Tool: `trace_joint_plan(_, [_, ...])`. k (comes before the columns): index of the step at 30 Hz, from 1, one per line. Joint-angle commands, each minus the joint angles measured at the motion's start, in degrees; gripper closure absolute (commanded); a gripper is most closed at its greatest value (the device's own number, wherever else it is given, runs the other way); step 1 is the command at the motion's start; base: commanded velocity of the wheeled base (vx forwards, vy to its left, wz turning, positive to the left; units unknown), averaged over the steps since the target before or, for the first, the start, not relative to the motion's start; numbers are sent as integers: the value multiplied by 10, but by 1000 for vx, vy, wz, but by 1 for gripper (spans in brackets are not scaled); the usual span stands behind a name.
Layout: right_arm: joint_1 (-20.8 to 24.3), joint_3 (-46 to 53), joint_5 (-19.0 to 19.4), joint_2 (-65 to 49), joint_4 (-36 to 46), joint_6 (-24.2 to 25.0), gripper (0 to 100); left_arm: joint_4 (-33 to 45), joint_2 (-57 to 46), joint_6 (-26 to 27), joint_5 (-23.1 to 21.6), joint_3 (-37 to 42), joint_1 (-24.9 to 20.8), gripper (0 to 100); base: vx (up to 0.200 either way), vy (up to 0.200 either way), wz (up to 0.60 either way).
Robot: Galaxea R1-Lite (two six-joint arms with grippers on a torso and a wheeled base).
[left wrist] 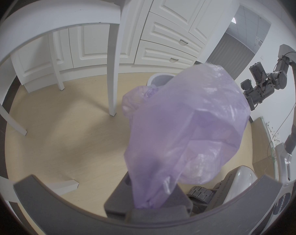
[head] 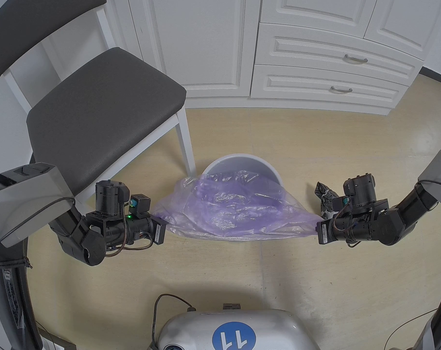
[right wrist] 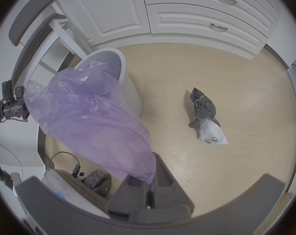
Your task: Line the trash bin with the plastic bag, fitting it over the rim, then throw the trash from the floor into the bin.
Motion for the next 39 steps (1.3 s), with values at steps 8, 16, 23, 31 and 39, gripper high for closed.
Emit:
trace_joint_plan(8, [7,21,4,-79,86,-33,100,2,-48,7,-20,26,7,100,0,0,0])
trace_joint_plan(16, [9,21,6,-71,91,-41,100,1,-34,23,-21,28,6,100,0,0,0])
trace_joint_plan(23, [11,3,1,-3,85,-39,100,1,41,23,-20,0,3,100,0,0,0])
trace_joint_plan(31, [12,-22,1,29,84,-13,100,-6,34,18,-10,-14,2,100,0,0,0])
trace_joint_plan(39, [16,-21,1,16,82,-9,100,-7,25,18,-9,-14,5,100,0,0,0])
